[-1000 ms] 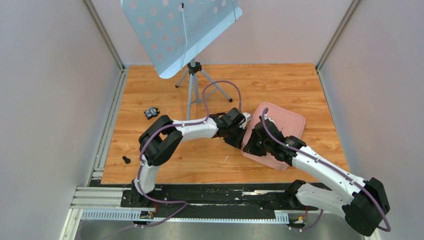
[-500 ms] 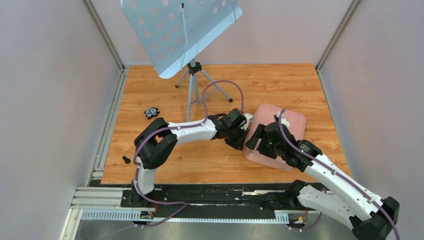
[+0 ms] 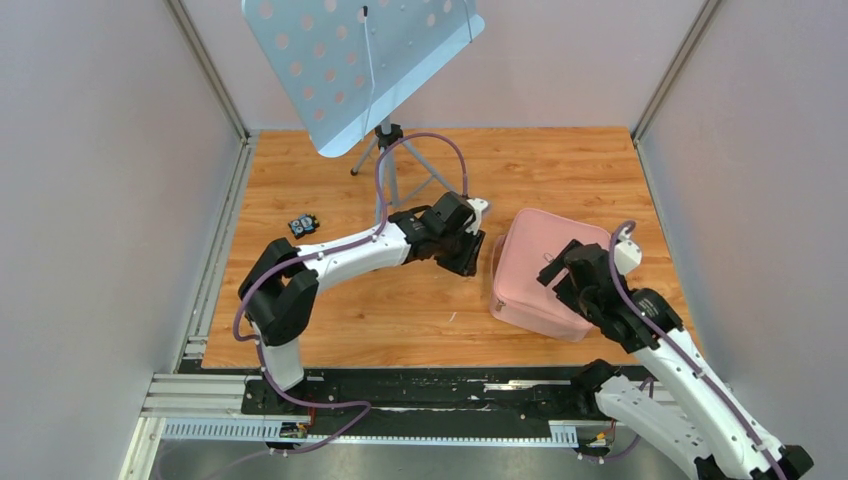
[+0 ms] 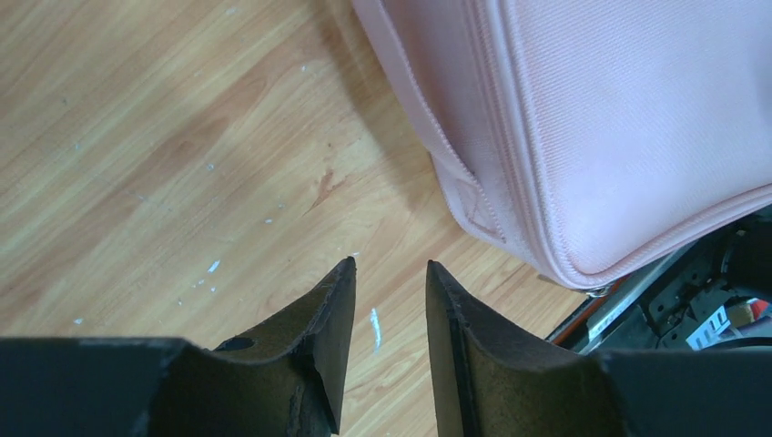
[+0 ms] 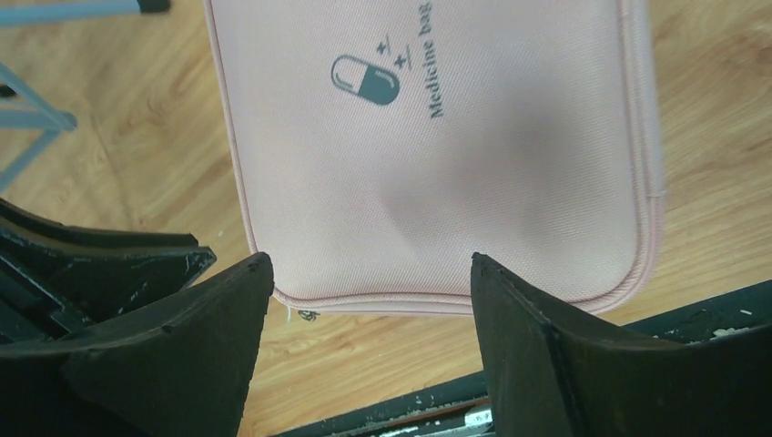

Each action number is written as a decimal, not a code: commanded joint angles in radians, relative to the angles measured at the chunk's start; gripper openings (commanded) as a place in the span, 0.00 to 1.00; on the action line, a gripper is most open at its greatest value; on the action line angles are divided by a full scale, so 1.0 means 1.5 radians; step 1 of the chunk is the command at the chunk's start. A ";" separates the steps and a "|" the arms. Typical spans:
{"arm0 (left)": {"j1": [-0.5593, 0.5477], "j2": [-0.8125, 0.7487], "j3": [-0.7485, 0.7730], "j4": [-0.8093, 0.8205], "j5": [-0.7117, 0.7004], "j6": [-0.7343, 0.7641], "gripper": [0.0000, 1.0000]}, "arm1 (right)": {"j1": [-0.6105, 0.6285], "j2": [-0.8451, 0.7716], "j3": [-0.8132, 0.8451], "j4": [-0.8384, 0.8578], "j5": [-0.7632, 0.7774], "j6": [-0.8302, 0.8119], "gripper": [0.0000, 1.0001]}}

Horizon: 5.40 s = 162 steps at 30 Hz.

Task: Organize the medicine kit
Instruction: Zip the medicine box at the center of the board.

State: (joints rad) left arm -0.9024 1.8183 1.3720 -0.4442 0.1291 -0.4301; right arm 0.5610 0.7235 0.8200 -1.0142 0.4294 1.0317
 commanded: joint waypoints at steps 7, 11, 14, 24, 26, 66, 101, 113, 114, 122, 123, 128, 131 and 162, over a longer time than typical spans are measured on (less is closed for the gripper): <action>-0.004 0.027 0.166 -0.033 0.006 0.036 0.54 | -0.148 -0.027 0.017 -0.005 0.056 0.002 0.80; -0.004 0.043 0.193 -0.045 0.003 0.045 0.57 | -0.250 0.020 0.021 0.110 0.010 -0.110 0.86; -0.004 0.032 0.185 -0.051 -0.004 0.051 0.59 | -0.359 0.070 0.028 0.196 -0.067 -0.192 0.88; -0.003 -0.001 0.119 -0.041 -0.019 0.042 0.61 | -0.587 0.330 0.082 0.363 -0.181 -0.255 0.87; -0.003 -0.007 0.109 -0.041 -0.023 0.041 0.61 | -0.594 0.383 0.101 0.385 -0.203 -0.260 0.81; 0.014 -0.083 0.019 -0.058 -0.077 0.051 0.64 | -0.600 0.442 0.096 0.386 -0.523 -0.303 0.84; -0.019 -0.257 -0.187 0.037 0.014 -0.012 0.65 | -0.432 -0.168 -0.227 0.197 -0.564 0.022 0.88; -0.062 -0.218 -0.206 0.106 0.034 -0.061 0.64 | -0.422 -0.186 -0.319 0.265 -0.627 0.083 0.64; -0.063 -0.216 -0.204 0.105 0.034 -0.061 0.64 | -0.422 -0.197 -0.311 0.243 -0.615 0.075 0.64; -0.064 -0.214 -0.203 0.103 0.021 -0.064 0.63 | -0.422 -0.298 -0.262 0.075 -0.521 0.049 0.69; -0.064 -0.215 -0.204 0.103 0.021 -0.065 0.63 | -0.422 -0.304 -0.265 0.065 -0.524 0.052 0.71; -0.064 -0.221 -0.225 0.122 0.020 -0.075 0.63 | -0.422 -0.336 -0.336 0.129 -0.588 0.102 0.71; -0.066 -0.223 -0.234 0.139 0.019 -0.084 0.62 | -0.422 -0.332 -0.362 0.203 -0.616 0.129 0.68; -0.065 -0.152 -0.176 0.145 -0.007 -0.069 0.60 | -0.357 -0.136 -0.335 0.394 -0.422 0.082 0.00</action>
State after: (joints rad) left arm -0.9955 1.5776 1.0466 -0.2432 0.1440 -0.5583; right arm 0.0242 0.5270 0.2802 -0.4541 -0.3279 1.1934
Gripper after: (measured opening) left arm 0.600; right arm 0.027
